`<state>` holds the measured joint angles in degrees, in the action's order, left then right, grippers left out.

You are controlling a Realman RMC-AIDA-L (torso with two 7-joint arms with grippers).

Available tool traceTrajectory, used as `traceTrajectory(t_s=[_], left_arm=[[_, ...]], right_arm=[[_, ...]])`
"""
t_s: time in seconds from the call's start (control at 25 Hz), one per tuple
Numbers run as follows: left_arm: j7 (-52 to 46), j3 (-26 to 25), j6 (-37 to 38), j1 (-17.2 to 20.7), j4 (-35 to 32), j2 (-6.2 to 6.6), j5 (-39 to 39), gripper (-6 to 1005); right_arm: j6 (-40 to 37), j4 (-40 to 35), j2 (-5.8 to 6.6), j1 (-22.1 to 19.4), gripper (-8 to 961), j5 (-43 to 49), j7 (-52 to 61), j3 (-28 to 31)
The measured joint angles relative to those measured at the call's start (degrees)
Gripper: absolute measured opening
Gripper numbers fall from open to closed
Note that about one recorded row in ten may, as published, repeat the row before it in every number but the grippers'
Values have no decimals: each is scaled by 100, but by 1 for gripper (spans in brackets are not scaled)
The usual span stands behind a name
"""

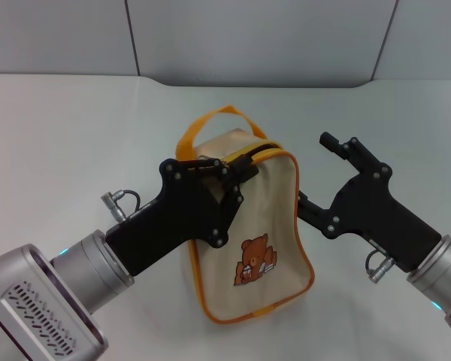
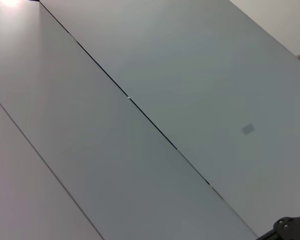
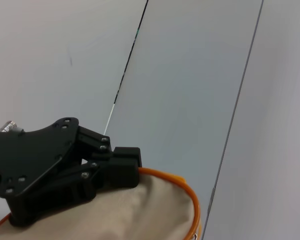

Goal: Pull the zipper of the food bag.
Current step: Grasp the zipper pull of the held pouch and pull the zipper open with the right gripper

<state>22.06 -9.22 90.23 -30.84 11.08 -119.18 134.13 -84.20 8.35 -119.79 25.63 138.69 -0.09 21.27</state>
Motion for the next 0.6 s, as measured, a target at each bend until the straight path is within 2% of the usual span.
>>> traceTrajectory(t_s=[0.28, 0.6], left_arm=[[0, 0, 0, -1, 0, 0, 0, 47], [0, 10, -7, -1, -1, 0, 0, 47]], right_arm=[[10, 0, 0, 3, 835, 0, 0, -9], [128, 42, 0, 20, 708, 45, 2, -72]])
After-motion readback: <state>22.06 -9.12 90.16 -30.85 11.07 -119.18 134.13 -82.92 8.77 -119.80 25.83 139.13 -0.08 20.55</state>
